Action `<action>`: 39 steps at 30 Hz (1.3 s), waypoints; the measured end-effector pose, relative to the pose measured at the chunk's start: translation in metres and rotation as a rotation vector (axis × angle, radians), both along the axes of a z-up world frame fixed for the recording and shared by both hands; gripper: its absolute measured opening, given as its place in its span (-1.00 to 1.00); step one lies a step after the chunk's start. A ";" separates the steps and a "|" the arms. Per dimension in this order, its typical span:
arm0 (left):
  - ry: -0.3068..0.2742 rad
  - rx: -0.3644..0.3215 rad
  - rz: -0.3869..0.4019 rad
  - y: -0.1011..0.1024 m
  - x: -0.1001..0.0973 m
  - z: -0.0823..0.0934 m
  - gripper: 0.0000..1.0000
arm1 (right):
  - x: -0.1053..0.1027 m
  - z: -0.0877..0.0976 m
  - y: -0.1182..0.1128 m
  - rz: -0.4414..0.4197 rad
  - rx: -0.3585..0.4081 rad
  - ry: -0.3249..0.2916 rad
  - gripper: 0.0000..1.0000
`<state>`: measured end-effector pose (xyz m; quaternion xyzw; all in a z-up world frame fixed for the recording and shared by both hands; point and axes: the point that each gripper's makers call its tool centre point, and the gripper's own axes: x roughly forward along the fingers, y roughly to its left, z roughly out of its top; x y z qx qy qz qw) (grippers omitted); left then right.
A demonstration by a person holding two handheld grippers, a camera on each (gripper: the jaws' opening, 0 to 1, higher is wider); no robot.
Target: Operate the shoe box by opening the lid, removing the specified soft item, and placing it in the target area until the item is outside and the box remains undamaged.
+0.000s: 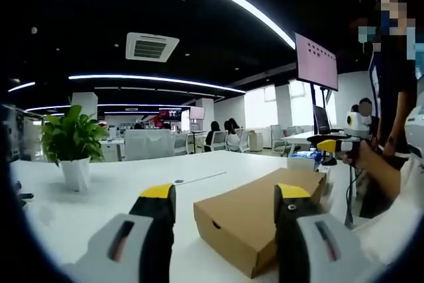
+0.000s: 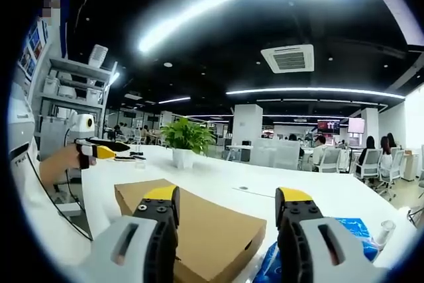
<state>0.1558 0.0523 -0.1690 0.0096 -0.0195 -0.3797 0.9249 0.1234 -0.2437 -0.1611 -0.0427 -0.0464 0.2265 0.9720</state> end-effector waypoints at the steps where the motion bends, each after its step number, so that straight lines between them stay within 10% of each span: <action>1: 0.000 0.001 0.003 0.001 0.000 0.000 0.23 | 0.000 -0.001 0.000 -0.001 -0.004 0.002 0.19; 39: 0.003 0.008 0.004 0.002 0.004 -0.008 0.16 | 0.000 -0.019 0.009 0.000 -0.065 0.021 0.11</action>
